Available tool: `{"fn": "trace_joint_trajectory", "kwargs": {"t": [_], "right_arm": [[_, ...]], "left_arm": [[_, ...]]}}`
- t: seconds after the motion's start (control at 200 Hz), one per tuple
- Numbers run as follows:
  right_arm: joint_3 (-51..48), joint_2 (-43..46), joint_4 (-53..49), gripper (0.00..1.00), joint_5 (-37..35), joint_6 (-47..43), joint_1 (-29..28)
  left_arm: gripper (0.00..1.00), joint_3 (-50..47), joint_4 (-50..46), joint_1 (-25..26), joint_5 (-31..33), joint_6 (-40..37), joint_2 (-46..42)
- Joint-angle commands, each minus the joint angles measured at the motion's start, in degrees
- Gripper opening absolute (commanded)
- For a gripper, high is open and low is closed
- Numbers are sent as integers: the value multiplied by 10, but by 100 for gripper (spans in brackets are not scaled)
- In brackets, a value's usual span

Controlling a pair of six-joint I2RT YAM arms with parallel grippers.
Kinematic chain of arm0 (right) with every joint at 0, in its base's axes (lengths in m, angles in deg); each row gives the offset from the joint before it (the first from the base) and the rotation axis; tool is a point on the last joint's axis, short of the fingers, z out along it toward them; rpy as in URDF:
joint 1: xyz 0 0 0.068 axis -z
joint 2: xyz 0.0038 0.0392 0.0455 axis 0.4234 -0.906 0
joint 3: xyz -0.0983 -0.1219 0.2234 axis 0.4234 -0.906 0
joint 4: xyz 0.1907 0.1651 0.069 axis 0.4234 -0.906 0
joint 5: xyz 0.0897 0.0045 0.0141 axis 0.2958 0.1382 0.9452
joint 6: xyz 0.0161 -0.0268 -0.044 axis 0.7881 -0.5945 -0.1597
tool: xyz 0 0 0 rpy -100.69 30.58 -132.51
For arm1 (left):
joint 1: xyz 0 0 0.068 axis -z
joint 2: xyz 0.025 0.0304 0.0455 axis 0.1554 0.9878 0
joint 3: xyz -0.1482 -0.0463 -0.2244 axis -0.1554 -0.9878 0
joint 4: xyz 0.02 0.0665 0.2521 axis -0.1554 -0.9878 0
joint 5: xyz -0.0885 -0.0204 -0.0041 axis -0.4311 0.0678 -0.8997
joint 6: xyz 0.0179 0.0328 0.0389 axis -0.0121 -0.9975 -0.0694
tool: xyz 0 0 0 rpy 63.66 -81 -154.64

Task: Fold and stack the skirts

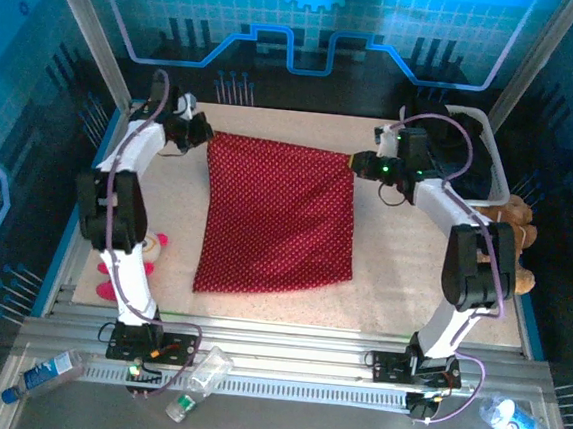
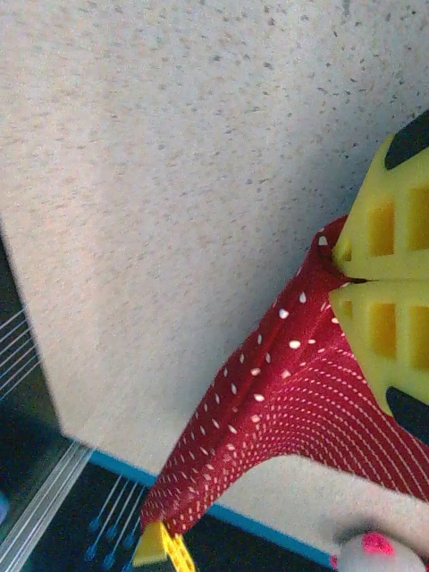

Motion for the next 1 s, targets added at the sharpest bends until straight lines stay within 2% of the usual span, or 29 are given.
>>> {"fn": "trace_joint_trajectory", "kwargs": {"t": [0.0, 0.08, 0.19, 0.235, 0.275, 0.33, 0.435, 0.615, 0.65, 0.69, 0.735, 0.81, 0.855, 0.885, 0.94, 0.995], "right_arm": [[-22, 13, 54, 0, 43, 10, 13], [-42, 24, 92, 0, 53, 20, 13], [-77, 54, 162, 0, 55, 39, 14], [-77, 53, 161, 0, 47, 41, 15], [-56, 40, 118, 0, 48, 26, 14], [-29, 12, 83, 0, 46, 11, 12], [9, -50, 80, 0, 27, 15, 13], [149, -171, 52, 2, -25, 15, 10], [182, -195, 35, 5, -41, 15, 9], [218, -216, 13, 11, -58, 14, 8], [250, -233, -12, 26, -71, 11, 6], [281, -238, -53, 44, -80, 4, 2], [278, -224, -74, 52, -94, 0, -2], [269, -210, -85, 75, -106, -4, -5], [240, -180, -104, 98, -128, -12, -12], [202, -143, -121, 100, -150, -10, -19]], "left_arm": [[0, -18, 52, -3, -16, 29, -62], [0, -17, 55, -2, -41, 43, -74], [0, -24, 60, -1, -42, 60, -101], [0, -20, 52, -1, -38, 62, -105], [0, -6, 43, -2, -38, 59, -97], [0, 19, 30, 0, -41, 56, -72], [0, 90, 10, -1, -50, 53, 10], [0, 249, 23, 4, -37, 61, 168], [8, 291, 15, 5, -33, 63, 200], [12, 346, -7, 6, -31, 66, 235], [20, 406, -42, 7, -19, 65, 272], [65, 462, -88, 8, -5, 67, 290], [82, 449, -96, 9, 1, 65, 273], [97, 421, -94, 10, 12, 61, 249], [99, 341, -78, 16, 36, 56, 193], [99, 246, -58, 21, 53, 59, 129]]}}
